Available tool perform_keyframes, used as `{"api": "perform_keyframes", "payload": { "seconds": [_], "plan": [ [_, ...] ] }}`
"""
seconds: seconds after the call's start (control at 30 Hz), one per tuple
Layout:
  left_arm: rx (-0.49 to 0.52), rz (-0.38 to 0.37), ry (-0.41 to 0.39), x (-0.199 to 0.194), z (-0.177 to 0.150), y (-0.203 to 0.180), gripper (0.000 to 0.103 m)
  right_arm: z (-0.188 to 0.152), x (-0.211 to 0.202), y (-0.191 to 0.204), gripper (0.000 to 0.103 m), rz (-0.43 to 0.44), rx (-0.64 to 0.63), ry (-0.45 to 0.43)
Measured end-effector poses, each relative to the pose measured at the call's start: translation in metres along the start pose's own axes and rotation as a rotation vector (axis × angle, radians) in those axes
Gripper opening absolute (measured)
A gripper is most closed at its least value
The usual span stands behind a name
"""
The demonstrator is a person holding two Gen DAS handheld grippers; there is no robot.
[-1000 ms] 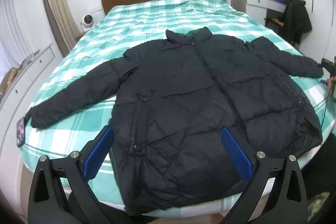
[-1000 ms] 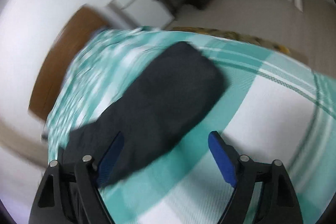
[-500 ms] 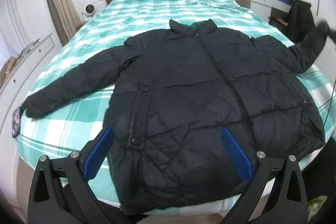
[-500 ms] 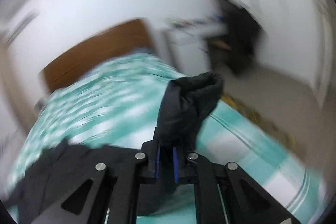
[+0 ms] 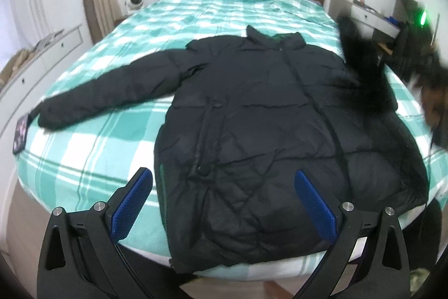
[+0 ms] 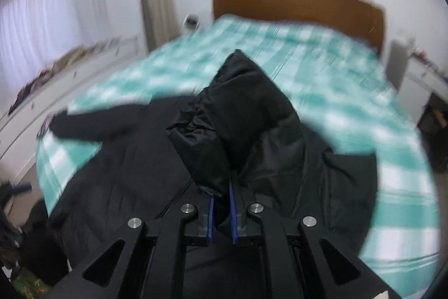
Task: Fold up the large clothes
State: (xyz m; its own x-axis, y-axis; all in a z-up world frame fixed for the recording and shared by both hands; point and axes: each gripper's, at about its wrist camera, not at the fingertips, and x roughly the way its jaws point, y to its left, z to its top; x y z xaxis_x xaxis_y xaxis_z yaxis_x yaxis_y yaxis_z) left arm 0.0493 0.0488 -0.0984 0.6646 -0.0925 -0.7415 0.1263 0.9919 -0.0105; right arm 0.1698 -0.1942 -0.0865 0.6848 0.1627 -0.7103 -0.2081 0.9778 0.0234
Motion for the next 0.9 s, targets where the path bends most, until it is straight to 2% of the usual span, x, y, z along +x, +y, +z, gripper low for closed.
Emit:
{"api": "perform_keyframes", "payload": {
  "seconds": [0.1,0.2,0.27,0.33,0.37,0.43,0.47,0.57,0.67,0.73,0.8,0.87,0.9],
  "plan": [
    [-0.018,-0.002,0.009,0.005,0.000,0.005,0.101,-0.028,0.044,0.017,0.010,0.004,-0.026,0.074],
    [-0.011,-0.018,0.019,0.012,0.005,0.003,0.101,-0.062,0.054,0.034,0.012,-0.041,-0.053,0.106],
    [-0.006,-0.068,0.026,0.017,0.013,-0.001,0.101,-0.069,0.044,0.038,0.012,-0.043,-0.060,0.097],
    [-0.014,-0.168,0.028,0.024,0.024,-0.007,0.101,-0.071,0.026,0.042,0.015,0.007,-0.061,0.063],
    [-0.023,-0.213,0.034,0.029,0.031,-0.010,0.101,-0.077,0.014,0.043,0.024,0.035,-0.073,0.047],
    [-0.045,-0.307,0.054,0.041,0.046,-0.021,0.101,-0.088,-0.001,0.047,0.072,0.075,-0.100,0.052],
    [-0.050,-0.351,0.065,0.047,0.052,-0.026,0.101,-0.092,-0.003,0.048,0.100,0.087,-0.109,0.056],
    [-0.068,-0.485,0.128,0.072,0.070,-0.044,0.101,-0.108,-0.019,0.059,0.102,0.079,-0.158,0.041],
    [-0.074,-0.584,0.225,0.098,0.079,-0.067,0.101,-0.113,-0.043,0.058,0.102,0.095,-0.112,-0.012],
    [-0.057,-0.607,0.254,0.111,0.084,-0.089,0.100,-0.118,-0.062,0.051,0.102,0.111,-0.053,-0.051],
    [-0.018,-0.591,0.266,0.127,0.089,-0.114,0.098,-0.125,-0.079,0.047,0.102,0.115,-0.006,-0.070],
    [0.013,-0.551,0.286,0.141,0.088,-0.134,0.075,-0.133,-0.098,0.043,0.102,0.102,0.034,-0.087],
    [0.028,-0.531,0.316,0.150,0.088,-0.143,0.043,-0.136,-0.107,0.039,0.102,0.094,0.050,-0.095]
  ]
}}
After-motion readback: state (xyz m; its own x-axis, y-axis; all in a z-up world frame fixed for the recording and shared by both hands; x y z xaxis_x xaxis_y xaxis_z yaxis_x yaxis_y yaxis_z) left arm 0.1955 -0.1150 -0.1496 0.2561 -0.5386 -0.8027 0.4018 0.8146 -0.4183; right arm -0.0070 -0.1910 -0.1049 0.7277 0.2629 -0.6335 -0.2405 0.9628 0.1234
